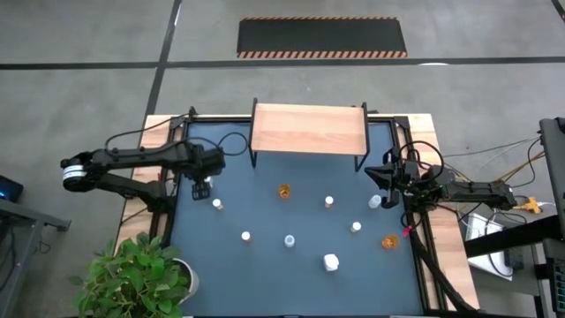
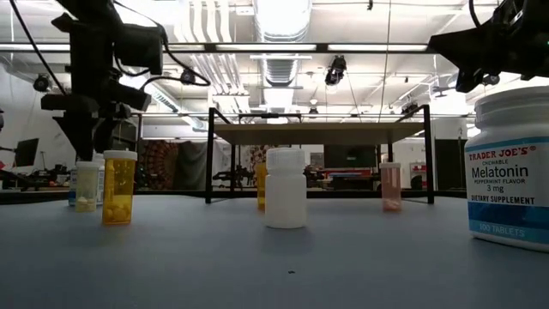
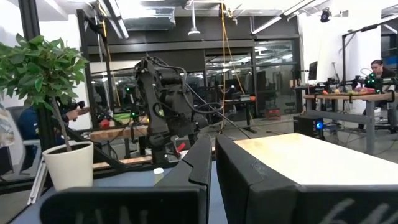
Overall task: Pick and place medicine bottles onto shelf by color
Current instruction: Put the left white pill bottle on the shelf
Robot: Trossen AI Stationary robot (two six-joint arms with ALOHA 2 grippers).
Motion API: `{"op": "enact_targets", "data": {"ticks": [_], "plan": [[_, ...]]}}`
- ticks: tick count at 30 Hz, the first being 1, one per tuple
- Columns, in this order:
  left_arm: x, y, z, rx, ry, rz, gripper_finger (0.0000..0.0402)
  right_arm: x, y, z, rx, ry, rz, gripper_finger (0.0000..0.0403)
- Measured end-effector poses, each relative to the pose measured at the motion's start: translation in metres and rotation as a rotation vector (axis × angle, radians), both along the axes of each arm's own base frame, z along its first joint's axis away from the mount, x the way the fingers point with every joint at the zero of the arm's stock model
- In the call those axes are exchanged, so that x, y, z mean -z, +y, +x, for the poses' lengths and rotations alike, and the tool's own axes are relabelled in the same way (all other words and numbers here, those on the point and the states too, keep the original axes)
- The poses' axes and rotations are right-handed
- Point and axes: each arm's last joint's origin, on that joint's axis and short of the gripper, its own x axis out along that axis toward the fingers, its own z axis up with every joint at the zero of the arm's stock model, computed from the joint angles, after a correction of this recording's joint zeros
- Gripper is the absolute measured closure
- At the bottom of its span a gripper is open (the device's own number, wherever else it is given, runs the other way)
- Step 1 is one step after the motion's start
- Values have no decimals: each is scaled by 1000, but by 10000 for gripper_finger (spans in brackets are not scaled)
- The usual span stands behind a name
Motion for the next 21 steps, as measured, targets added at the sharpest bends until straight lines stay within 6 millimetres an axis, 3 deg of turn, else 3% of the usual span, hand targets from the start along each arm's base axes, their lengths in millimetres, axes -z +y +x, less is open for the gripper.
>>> {"op": "enact_targets", "data": {"ticks": [5, 14, 21], "plan": [[-1, 1, 2, -6, -23, 8, 166, 0, 0, 0, -7, -2, 5, 390], [0, 1, 3, -7, -11, 4, 249, 0, 2, 0, -56, -3, 3, 390], [0, 1, 4, -33, -13, -20, 283, 0, 2, 0, -55, -4, 4, 390]]}}
